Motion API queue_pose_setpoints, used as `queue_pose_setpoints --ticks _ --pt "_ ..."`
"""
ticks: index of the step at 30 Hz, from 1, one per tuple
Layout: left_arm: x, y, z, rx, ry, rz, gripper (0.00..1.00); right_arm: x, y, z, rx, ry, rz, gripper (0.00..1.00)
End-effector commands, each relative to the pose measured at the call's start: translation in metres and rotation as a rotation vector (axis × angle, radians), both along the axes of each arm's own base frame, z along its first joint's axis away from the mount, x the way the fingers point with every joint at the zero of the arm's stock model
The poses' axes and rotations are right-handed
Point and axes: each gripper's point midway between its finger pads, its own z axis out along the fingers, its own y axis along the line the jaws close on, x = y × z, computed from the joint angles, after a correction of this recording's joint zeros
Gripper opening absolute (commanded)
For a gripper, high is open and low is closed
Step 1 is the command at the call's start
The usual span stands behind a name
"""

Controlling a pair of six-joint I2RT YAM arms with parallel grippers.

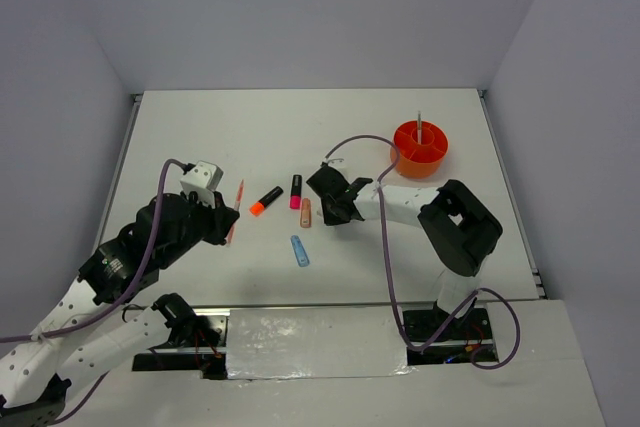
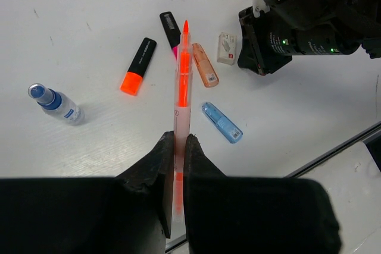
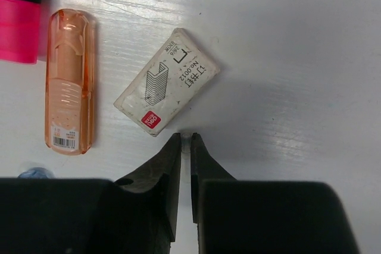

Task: Sort the stationery into containers
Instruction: Pick up the pen cap from the center of the board, then close the pen cap on the pen.

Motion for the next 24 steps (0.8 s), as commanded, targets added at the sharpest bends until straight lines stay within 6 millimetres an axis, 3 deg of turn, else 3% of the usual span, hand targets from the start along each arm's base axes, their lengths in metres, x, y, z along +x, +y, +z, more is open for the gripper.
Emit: queue_pose_setpoints --ticks 1,2,7,8,10,11,13,14,15,16,17,18,19,21,22,24 --pt "0.004 -0.005 0.012 -0.014 -0.049 -0.023 0.00 -0.001 0.003 0.000 0.026 -0.003 -0.010 0.12" --pt "0.003 -0.005 0.012 -0.014 -0.049 -0.025 0.00 -0.002 0.002 0.000 0.029 -0.001 -0.011 0.02" --pt "0.002 -0.012 0.015 -0.025 -0.044 -0.055 0.00 -0.003 0.004 0.038 0.141 -0.080 -0.031 0.00" --pt "0.002 -0.013 0.017 -0.029 -0.044 -0.061 0.00 0.001 0.009 0.063 0.209 -0.137 -0.034 0.00" --pt "0.003 -0.014 0.022 -0.042 -0.040 -0.053 0.00 -0.001 0.010 0.082 0.285 -0.185 -0.046 0.00" --pt "0.003 -0.018 0.026 -0.080 -0.039 -0.053 0.00 0.003 0.015 0.115 0.382 -0.262 -0.052 0.00" --pt "0.001 -0.028 0.030 -0.122 -0.041 -0.092 0.00 0.000 0.015 0.136 0.469 -0.315 -0.068 0.00" --pt "-0.004 -0.038 0.034 -0.162 -0.030 -0.138 0.00 0.003 0.020 0.173 0.584 -0.403 -0.064 0.00" --pt "-0.005 -0.045 0.043 -0.207 -0.050 -0.165 0.00 0.001 0.022 0.191 0.645 -0.447 -0.057 0.00" --pt "-0.006 -0.052 0.044 -0.233 -0.048 -0.189 0.00 -0.003 0.022 0.194 0.685 -0.471 -0.054 0.00" --pt "-0.015 -0.064 0.048 -0.285 -0.036 -0.259 0.00 -0.003 0.021 0.232 0.792 -0.570 -0.062 0.00" --pt "-0.016 -0.074 0.063 -0.346 -0.079 -0.304 0.00 -0.009 0.024 0.247 0.844 -0.605 -0.056 0.00" --pt "-0.018 -0.081 0.060 -0.371 -0.076 -0.340 0.00 -0.014 0.022 0.272 0.931 -0.674 -0.051 0.00" --pt "-0.028 -0.098 0.069 -0.459 -0.089 -0.438 0.00 -0.022 0.022 0.293 0.997 -0.731 -0.046 0.00" --pt "-0.031 -0.103 0.071 -0.493 -0.081 -0.458 0.00 -0.028 0.019 0.319 1.061 -0.798 -0.033 0.00" --pt "-0.035 -0.112 0.072 -0.533 -0.078 -0.511 0.00 -0.039 0.018 0.336 1.100 -0.848 -0.010 0.00"
